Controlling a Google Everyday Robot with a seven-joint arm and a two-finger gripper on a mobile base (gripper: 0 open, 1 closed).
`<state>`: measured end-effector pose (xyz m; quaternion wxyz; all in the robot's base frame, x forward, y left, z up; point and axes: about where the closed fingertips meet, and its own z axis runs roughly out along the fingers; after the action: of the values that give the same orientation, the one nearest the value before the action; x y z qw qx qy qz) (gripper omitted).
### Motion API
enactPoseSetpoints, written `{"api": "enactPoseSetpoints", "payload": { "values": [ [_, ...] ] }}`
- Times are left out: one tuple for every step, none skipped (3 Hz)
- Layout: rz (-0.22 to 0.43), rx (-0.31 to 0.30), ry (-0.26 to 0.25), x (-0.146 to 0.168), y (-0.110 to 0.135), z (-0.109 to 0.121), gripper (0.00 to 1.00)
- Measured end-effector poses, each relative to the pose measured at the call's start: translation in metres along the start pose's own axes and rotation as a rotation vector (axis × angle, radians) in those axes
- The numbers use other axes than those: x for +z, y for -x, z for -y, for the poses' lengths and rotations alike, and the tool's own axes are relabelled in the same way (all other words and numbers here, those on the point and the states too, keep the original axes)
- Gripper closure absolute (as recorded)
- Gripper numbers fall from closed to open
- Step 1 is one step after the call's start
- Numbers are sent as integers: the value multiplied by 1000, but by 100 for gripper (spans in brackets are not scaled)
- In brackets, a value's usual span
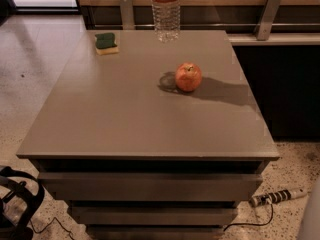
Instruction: Move water bottle near sponge
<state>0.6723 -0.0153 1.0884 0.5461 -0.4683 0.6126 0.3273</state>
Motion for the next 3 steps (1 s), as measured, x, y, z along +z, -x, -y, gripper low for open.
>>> {"api": "enactPoseSetpoints", "payload": {
  "values": [
    [-10,19,-11,24,-17,20,100],
    [1,38,-20,46,-33,33,100],
    [16,48,-15,69,-49,44,100]
  ]
}}
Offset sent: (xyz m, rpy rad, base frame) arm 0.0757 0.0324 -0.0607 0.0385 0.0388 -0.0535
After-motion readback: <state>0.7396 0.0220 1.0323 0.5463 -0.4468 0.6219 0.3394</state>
